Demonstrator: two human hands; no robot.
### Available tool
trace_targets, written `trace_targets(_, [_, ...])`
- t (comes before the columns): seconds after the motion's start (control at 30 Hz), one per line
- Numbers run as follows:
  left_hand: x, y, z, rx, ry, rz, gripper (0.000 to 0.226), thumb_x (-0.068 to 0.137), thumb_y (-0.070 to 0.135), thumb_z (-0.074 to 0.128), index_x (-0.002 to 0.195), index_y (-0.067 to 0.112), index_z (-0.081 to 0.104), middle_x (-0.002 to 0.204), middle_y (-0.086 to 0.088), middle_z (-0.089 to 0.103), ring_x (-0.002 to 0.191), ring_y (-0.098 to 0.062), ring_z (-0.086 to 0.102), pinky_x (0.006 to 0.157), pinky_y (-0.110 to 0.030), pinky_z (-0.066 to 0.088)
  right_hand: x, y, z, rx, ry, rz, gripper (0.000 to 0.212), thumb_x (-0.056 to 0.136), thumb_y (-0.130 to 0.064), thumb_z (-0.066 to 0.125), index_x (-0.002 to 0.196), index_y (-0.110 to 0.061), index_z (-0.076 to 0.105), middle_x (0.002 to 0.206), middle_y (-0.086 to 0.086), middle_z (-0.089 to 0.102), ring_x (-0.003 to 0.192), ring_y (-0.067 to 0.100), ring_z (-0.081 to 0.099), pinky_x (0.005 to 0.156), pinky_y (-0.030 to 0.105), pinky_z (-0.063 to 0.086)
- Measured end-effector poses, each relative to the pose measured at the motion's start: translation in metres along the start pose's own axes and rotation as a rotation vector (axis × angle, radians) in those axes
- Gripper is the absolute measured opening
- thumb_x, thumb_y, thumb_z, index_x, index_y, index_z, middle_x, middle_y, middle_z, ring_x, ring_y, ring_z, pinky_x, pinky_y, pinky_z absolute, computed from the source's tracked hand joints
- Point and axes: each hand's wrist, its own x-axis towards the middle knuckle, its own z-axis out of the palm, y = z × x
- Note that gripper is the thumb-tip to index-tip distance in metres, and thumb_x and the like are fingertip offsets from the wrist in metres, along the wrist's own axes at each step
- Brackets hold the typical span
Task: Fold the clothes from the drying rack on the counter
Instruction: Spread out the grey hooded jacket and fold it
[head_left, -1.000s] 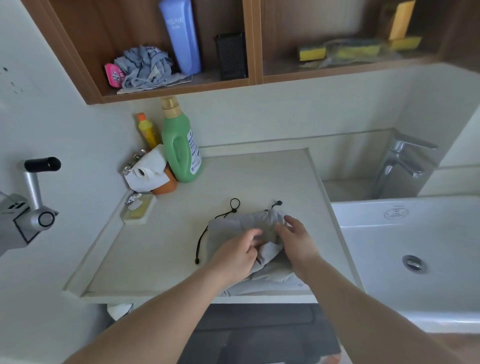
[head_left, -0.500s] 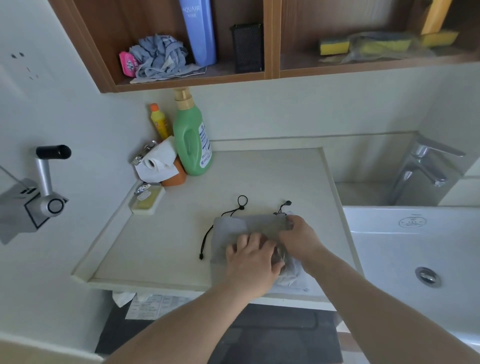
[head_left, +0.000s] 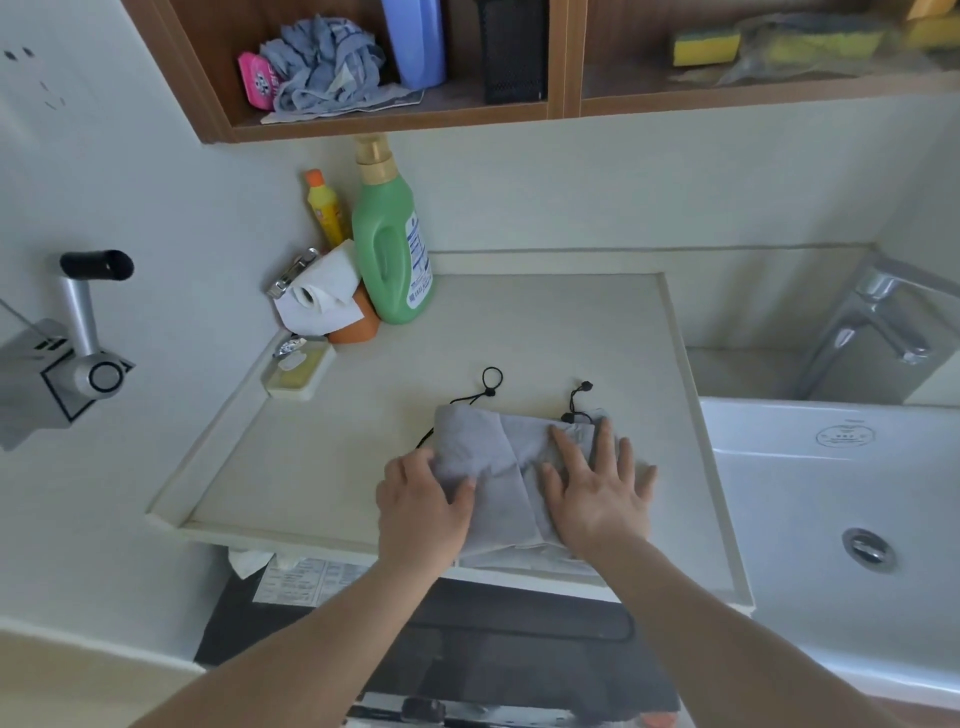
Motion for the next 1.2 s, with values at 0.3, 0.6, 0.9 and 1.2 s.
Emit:
trace_targets(0.3, [-0.004, 0.007, 0.002, 0.013, -0.396, -0.199, 0.118, 0.055, 0.080, 0.072, 0.142, 0.013, 0.029, 0.124, -0.004, 0.054, 0.106, -0.025, 0.062, 0.083, -0.035, 0.054, -0.002, -0.007, -0.006, -0.095, -0.012, 0.029, 0.063, 0.095, -0.072, 0.012, 0.155, -0.054, 0.003, 0.169, 0.006, -0.010, 0.153, 0.033, 0.008, 0.120, 0.057, 0.012])
trace_targets(0.6, [-0.009, 0.008, -0.012, 0.026, -0.375, 0.019, 0.125, 0.065, 0.060, 0.080, 0.156, 0.013, 0.008, 0.128, -0.007, 0.042, 0.095, -0.019, 0.058, 0.058, -0.017, 0.046, -0.014, -0.011, -0.059, 0.705, -0.032, 0.342, 0.098, 0.085, -0.043, 0.075, 0.158, -0.044, 0.010, 0.154, 0.012, 0.030, 0.106, 0.031, 0.056, 0.085, 0.038, 0.052])
trace_targets(0.9, [-0.006, 0.051, -0.050, 0.149, -0.289, 0.429, 0.122, 0.072, 0.069, 0.074, 0.157, 0.029, -0.003, 0.128, -0.005, 0.038, 0.107, -0.029, 0.060, 0.081, -0.037, 0.052, -0.075, 0.004, -0.109, 1.454, 0.098, 0.559, 0.026, 0.085, -0.008, 0.079, 0.108, 0.000, 0.070, 0.092, 0.018, 0.078, 0.092, 0.037, 0.074, 0.089, 0.051, 0.059])
trace_targets(1.2, [-0.077, 0.112, -0.020, 0.310, -0.332, 0.789, 0.101, 0.085, 0.061, 0.063, 0.156, 0.048, -0.008, 0.123, -0.009, 0.030, 0.093, -0.031, 0.059, 0.081, -0.042, 0.054, -0.152, 0.065, -0.128, 1.484, 0.332, 0.555, 0.027, 0.085, -0.005, 0.078, 0.110, 0.001, 0.070, 0.096, 0.020, 0.077, 0.091, 0.038, 0.075, 0.089, 0.053, 0.059])
